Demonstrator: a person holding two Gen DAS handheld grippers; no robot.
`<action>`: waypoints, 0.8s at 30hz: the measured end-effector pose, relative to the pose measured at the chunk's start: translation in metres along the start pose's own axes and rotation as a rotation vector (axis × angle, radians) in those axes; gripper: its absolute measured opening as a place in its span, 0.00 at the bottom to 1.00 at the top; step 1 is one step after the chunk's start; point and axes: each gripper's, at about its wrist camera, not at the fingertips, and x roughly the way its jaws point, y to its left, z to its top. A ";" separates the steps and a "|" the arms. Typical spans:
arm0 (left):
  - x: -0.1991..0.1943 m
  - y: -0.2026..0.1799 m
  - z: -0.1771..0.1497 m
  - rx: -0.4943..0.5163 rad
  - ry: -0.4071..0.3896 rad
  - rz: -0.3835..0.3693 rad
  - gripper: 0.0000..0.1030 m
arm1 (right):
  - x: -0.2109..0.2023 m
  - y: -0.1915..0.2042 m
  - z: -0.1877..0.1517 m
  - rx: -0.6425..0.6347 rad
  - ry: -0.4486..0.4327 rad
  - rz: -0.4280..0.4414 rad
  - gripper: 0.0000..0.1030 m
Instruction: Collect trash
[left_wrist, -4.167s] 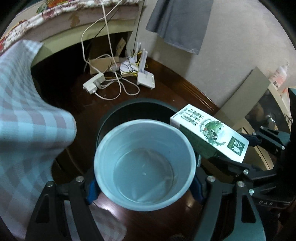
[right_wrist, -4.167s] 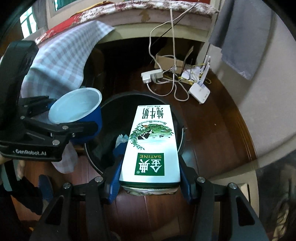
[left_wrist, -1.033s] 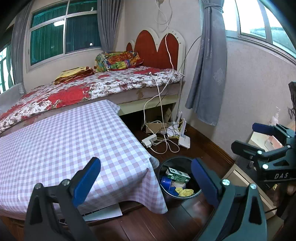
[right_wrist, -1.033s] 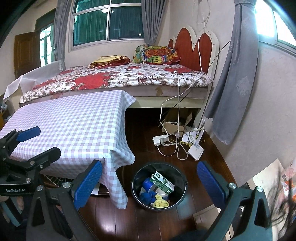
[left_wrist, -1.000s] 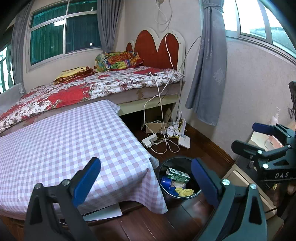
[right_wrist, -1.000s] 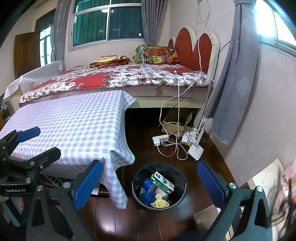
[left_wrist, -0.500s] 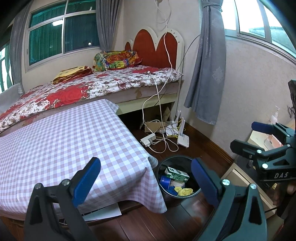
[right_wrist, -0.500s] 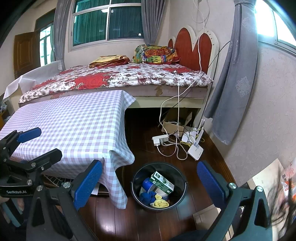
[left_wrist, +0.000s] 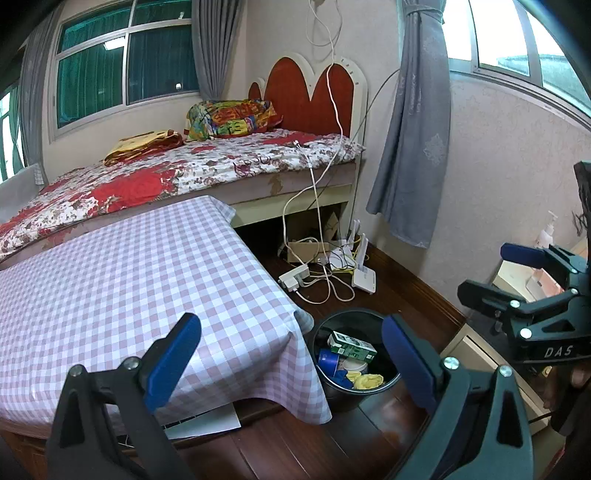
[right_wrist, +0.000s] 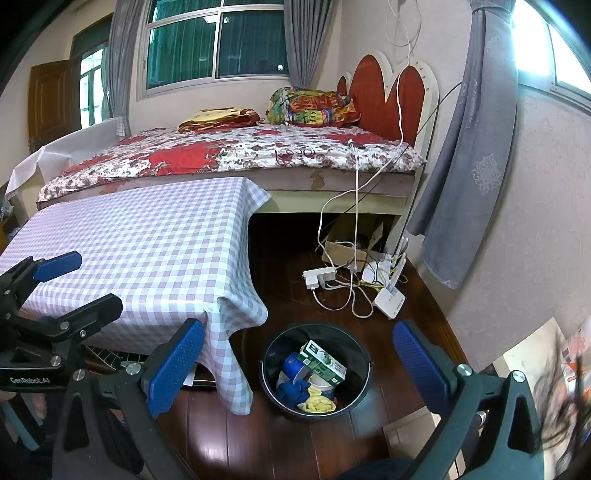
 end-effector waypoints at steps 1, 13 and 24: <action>0.000 0.000 0.000 -0.001 -0.001 -0.001 0.96 | 0.000 0.000 0.000 -0.002 0.000 -0.001 1.00; 0.000 0.000 -0.002 0.001 0.004 -0.003 0.96 | 0.002 0.001 -0.002 -0.004 0.000 -0.003 1.00; 0.001 0.001 -0.001 0.007 0.006 0.006 0.96 | 0.002 0.003 -0.004 -0.013 0.003 -0.003 1.00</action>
